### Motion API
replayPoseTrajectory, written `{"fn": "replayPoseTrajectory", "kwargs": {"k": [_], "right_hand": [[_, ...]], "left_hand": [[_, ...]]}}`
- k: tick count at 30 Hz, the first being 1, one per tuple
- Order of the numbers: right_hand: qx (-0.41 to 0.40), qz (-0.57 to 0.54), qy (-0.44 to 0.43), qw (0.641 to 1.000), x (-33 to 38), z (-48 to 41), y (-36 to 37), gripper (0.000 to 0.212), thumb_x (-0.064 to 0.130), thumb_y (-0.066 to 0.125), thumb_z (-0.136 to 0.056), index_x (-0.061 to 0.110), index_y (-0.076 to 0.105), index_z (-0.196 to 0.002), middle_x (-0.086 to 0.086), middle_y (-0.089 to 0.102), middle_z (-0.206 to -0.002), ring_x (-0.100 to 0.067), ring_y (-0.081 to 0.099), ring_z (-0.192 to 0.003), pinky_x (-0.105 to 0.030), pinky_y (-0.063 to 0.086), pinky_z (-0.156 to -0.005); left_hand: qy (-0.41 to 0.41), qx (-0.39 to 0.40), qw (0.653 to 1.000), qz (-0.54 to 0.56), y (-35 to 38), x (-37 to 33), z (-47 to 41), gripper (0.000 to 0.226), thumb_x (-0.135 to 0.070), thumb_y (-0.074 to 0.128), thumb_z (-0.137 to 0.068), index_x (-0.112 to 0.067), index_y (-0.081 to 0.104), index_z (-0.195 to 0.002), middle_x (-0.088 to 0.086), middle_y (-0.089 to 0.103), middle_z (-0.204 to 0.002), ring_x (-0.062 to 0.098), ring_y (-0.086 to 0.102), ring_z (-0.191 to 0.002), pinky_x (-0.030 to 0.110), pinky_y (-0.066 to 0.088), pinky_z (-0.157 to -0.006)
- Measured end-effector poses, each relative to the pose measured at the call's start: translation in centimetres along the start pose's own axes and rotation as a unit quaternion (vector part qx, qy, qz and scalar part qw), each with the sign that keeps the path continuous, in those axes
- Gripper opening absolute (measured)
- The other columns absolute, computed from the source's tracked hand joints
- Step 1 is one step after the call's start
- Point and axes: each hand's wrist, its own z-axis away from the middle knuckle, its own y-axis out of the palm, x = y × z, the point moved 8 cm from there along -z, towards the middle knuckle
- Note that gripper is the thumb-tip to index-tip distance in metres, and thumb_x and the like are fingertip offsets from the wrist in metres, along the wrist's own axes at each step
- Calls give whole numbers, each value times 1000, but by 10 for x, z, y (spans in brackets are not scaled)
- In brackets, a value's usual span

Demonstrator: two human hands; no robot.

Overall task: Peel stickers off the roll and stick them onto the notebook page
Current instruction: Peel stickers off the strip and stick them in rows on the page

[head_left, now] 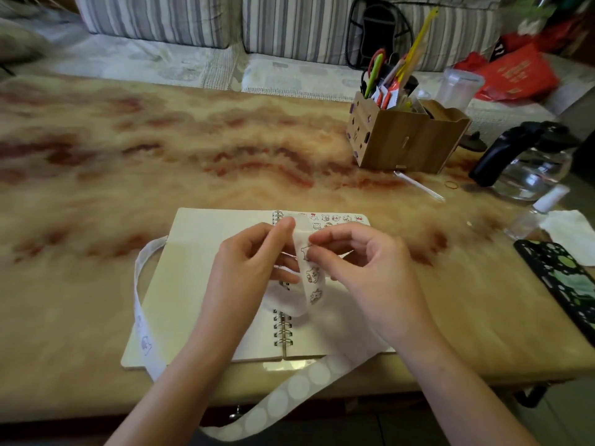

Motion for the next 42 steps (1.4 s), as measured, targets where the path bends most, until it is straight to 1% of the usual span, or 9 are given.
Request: {"fn": "replayPoseTrajectory", "kwargs": {"k": [5,11,19,24,30,33,36,39,42], "right_hand": [[-10,18,-18,1000,1,0,-3,13,7,72,-80,20,73,-82,8,72,-78,-5,68,-75,-19,53,-72],[-25,36,-22,999,1,0,-5,12,8,74,-79,20,73,-80,7,72,-76,-7,68,-73,-26,56,-74],[-4,63,0,998,-5,-1,-4,10,12,72,-82,21,70,-78,4,71,-77,-9,65,-71,-17,50,-65],[27,123,-14,992,-2,0,0,8,17,69,-85,23,67,-80,8,67,-82,0,53,-63,-11,39,-57],[38,145,-32,988,0,0,1,8,19,68,-85,24,64,-81,12,58,-91,-2,50,-79,-8,36,-66],[39,85,-9,996,-1,-2,-5,9,18,68,-85,24,65,-79,12,61,-84,-1,51,-70,-11,40,-65],[9,25,40,999,-10,-13,-29,10,14,70,-83,22,67,-78,10,66,-70,0,54,-61,-15,44,-60],[-19,46,108,993,-33,-24,-61,5,10,70,-82,14,69,-81,9,67,-59,2,53,-50,-11,42,-50],[-37,61,171,983,-58,-29,-86,1,7,69,-83,7,69,-84,8,65,-54,1,51,-45,-11,40,-46]], "left_hand": [[-24,47,999,-11,2,7,-1,13,-20,67,-83,-8,72,-83,12,72,-77,18,68,-67,26,57,-68],[-27,62,998,18,5,6,1,14,-18,66,-83,-5,72,-86,11,73,-80,18,70,-75,21,55,-69],[-42,53,998,14,6,10,0,11,-17,66,-84,-7,73,-83,11,72,-76,14,69,-69,19,54,-66],[-56,47,997,21,4,15,0,13,-15,66,-85,-4,72,-82,13,71,-78,13,67,-68,18,53,-65],[-79,40,996,23,2,20,-2,17,-17,64,-86,-1,71,-87,24,69,-88,17,67,-69,23,57,-68],[-63,15,998,-4,-5,17,-4,13,-17,64,-86,-7,71,-85,17,71,-81,21,67,-66,32,60,-69],[-36,-3,998,-48,-9,11,-4,10,-21,64,-86,-13,71,-82,2,72,-72,17,65,-58,28,56,-62],[-28,-9,996,-86,-10,10,-3,10,-24,64,-86,-16,70,-83,-1,72,-71,14,60,-51,28,50,-58],[-13,-9,992,-123,-10,10,-3,11,-24,62,-88,-17,68,-83,-3,72,-78,24,60,-55,31,48,-56]]}}
